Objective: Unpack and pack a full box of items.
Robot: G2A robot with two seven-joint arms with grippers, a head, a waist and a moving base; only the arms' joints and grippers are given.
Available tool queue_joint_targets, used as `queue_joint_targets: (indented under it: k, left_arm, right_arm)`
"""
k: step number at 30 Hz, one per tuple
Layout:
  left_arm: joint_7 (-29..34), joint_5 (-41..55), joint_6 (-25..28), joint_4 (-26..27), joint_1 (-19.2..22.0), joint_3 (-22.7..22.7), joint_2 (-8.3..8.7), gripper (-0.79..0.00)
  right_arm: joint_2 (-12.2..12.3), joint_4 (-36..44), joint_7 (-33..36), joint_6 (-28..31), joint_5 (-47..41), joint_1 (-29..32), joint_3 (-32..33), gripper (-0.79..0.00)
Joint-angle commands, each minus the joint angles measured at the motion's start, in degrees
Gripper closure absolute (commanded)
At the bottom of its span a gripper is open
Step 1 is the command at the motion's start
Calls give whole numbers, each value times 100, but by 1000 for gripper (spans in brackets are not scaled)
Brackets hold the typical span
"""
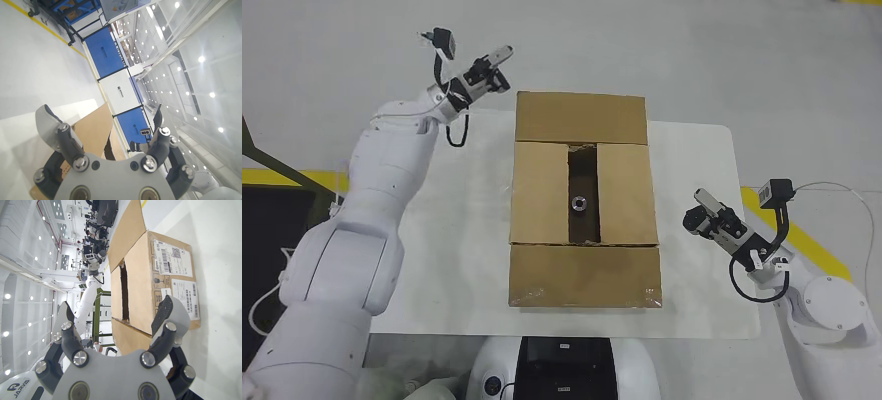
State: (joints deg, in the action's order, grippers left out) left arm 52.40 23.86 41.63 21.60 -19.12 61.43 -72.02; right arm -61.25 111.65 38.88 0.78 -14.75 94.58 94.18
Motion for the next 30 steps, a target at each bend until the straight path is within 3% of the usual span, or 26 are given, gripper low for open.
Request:
queue_joint_targets:
  k: [1,5,8,19,24,30]
  left_arm:
    - [273,127,78,98,-3,134,81,-785]
    - [986,475,39,435,-109,472,293,-785]
    - [1265,569,-240,1055,-357,721,502,-785]
    - [2189,733,-1163,3603,-2081,2019,1292,-785]
    - [2532,865,-1506,4380,-2792,2461,1509,-785]
    - [2662,783,-1636,4779,-3217,2741,1681,-785]
  right_arm:
    - [0,0,0,0,0,0,0,-785]
    - [0,0,0,0,0,0,0,-785]
    - [0,0,0,0,0,0,0,-785]
    - [0,0,0,0,0,0,0,-785]
    - [0,0,0,0,0,0,0,-785]
    - [0,0,0,0,0,0,0,-785]
